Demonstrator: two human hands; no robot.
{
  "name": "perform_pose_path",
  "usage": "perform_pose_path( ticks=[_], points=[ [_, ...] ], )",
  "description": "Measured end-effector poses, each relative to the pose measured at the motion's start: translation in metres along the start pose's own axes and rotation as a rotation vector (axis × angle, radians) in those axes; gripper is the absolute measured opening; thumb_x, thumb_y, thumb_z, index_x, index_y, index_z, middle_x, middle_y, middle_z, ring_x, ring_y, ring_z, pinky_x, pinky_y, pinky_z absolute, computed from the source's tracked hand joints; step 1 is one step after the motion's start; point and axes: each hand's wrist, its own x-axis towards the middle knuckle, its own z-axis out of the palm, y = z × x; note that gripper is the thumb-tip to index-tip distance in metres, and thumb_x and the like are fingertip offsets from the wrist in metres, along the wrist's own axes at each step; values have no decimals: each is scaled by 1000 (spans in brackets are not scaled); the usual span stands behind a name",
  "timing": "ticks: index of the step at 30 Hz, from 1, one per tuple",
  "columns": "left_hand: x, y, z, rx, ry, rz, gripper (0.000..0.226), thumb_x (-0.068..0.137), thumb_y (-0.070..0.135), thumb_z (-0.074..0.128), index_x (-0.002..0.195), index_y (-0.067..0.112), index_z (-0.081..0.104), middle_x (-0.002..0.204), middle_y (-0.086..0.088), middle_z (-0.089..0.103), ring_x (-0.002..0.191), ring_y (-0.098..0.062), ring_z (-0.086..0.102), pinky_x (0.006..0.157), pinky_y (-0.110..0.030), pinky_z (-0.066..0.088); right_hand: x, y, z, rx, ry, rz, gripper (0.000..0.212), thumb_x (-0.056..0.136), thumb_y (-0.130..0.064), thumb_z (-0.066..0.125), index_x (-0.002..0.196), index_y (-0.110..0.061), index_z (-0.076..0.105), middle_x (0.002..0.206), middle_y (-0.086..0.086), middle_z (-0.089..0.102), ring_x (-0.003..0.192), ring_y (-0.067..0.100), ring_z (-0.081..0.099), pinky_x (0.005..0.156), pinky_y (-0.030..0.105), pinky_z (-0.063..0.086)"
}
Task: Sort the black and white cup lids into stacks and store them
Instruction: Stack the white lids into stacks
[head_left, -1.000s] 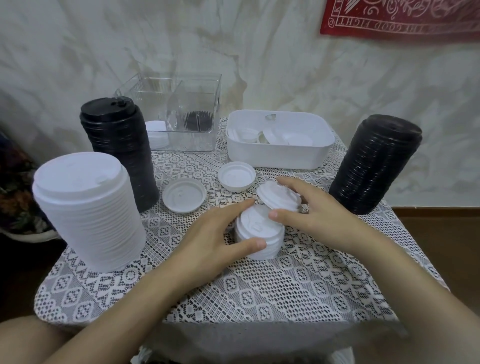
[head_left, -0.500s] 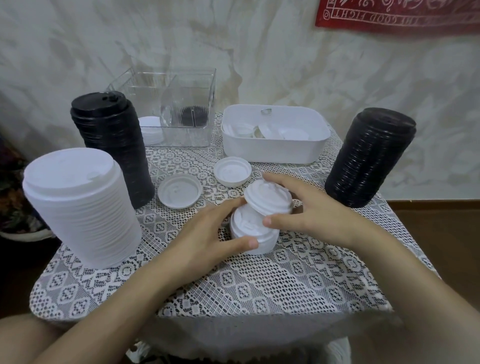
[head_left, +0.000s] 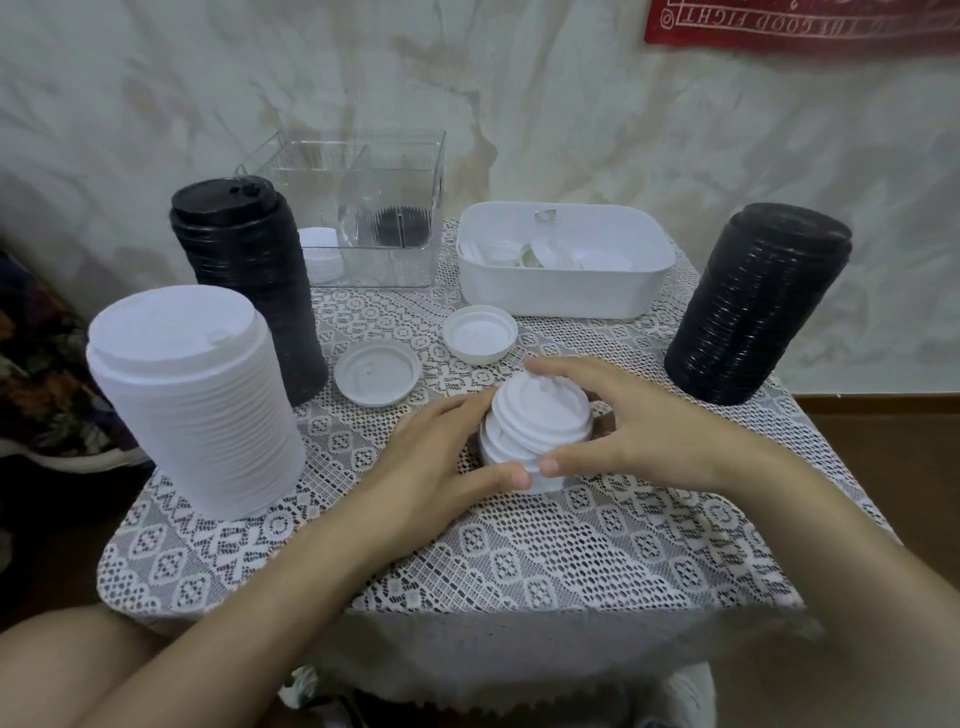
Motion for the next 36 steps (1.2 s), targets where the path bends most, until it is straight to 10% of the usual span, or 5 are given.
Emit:
perform_pose_path(
  ticks=[14,22,27,36],
  points=[
    [4,0,-8,-131,67,76,83,80,75,66,154,46,39,151,25,49,138,5,43,114,-35,41,2,2,-1,87,111,0,88,76,-40,89,153,-41,45,147,-24,51,128,-5,53,112,29,46],
    [7,12,-14,-546,260,-12,16,98,26,69,112,24,77,108,10,78,102,-9,72,87,-26,55,1,-6,-1,35,198,0,93,67,-60,87,149,-47,45,145,-27,51,127,3,54,109,38,49],
    [13,21,-20,-894,218,-103,27,85,24,72,110,14,75,72,7,63,60,-4,53,56,-17,44,2,-23,2,-84,321,-37,91,71,-57,85,150,-42,41,135,-29,41,118,3,50,106,37,46],
    [19,28,-23,-1310,62,-198,15,84,14,67,90,18,81,80,3,59,52,-4,44,40,-15,37,1,-30,6,-235,404,-94,94,75,-66,74,155,-36,36,140,-18,42,128,1,41,100,23,32]
  ],
)
